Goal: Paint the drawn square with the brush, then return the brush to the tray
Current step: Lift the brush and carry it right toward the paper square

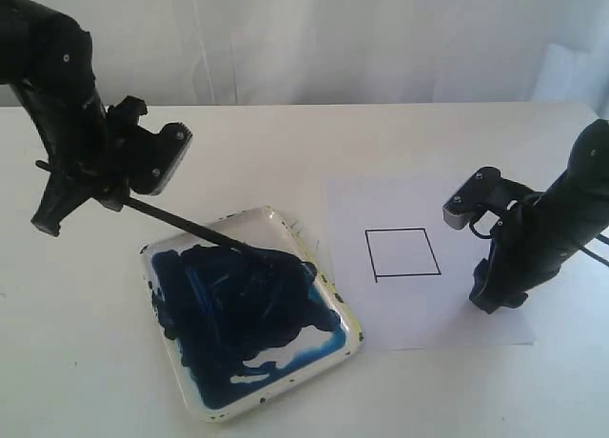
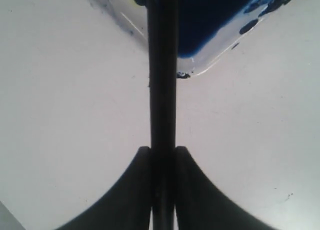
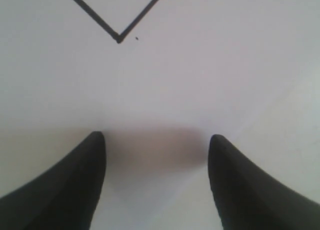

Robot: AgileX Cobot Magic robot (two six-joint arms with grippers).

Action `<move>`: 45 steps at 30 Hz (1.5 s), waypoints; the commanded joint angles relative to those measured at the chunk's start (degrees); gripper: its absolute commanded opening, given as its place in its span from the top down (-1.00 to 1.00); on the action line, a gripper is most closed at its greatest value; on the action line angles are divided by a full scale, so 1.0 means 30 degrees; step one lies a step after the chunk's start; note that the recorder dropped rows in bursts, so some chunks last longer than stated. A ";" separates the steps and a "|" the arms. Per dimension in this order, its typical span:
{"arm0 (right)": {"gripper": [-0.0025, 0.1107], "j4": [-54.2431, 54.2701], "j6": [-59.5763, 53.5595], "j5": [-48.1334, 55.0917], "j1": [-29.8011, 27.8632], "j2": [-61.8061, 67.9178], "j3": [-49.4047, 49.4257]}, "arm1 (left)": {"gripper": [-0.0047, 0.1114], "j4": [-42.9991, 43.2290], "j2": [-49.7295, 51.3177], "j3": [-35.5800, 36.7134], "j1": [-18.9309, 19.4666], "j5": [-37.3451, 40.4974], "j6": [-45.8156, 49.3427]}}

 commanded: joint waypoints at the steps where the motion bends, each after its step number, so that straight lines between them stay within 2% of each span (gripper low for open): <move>1: -0.05 -0.0223 -0.0050 0.0027 -0.0010 0.0238 0.0121 | 0.92 0.1511 -0.0338 -0.0066 -0.1504 0.0892 -0.3715; 5: -0.05 -0.0223 -0.0050 -0.0107 -0.0010 0.0238 0.0121 | 0.92 0.3920 -0.0383 -0.0066 -0.2926 0.0924 -0.7615; 9: -0.05 -0.0223 -0.0050 -0.0278 -0.0010 0.0238 0.0121 | 0.92 0.5858 -0.0383 -0.0066 -0.3661 0.0997 -1.0673; 17: -0.05 -0.0223 -0.0050 -0.0195 -0.0010 0.0238 0.0121 | 0.92 0.6823 -0.0383 -0.0066 -0.3618 0.0939 -1.4110; 21: -0.05 -0.0223 -0.0050 -0.0036 -0.0010 0.0238 0.0121 | 0.92 0.6863 -0.0383 -0.0066 -0.3618 -0.0153 -1.4597; 25: -0.05 -0.0223 -0.0050 -0.0036 -0.0010 0.0238 0.0121 | 0.92 0.8087 -0.0383 -0.0066 -0.3654 -0.0682 -1.7035; 29: -0.05 -0.0223 -0.0050 -0.0615 -0.0010 0.0238 0.0121 | 0.92 0.9395 -0.0315 -0.0066 -0.4217 -0.0584 -1.6995; 33: -0.05 -0.0223 -0.0050 -0.0683 -0.0010 0.0238 0.0121 | 0.92 0.9899 0.0492 -0.0204 -0.5534 -0.0619 -1.6995; 36: -0.05 -0.0223 -0.0050 -0.0562 -0.0010 0.0238 0.0121 | 0.92 0.9912 0.1492 -0.1625 -0.6160 -0.0673 -1.7813; 41: -0.05 -0.0223 -0.0050 -0.0526 -0.0010 0.0238 0.0121 | 0.92 0.9424 0.3945 -0.5166 -0.6787 0.1649 -1.7460; 45: -0.05 -0.0223 -0.0050 -0.0609 -0.0010 0.0238 0.0121 | 0.92 0.8370 0.4812 -0.5975 -0.7356 0.1642 -1.6185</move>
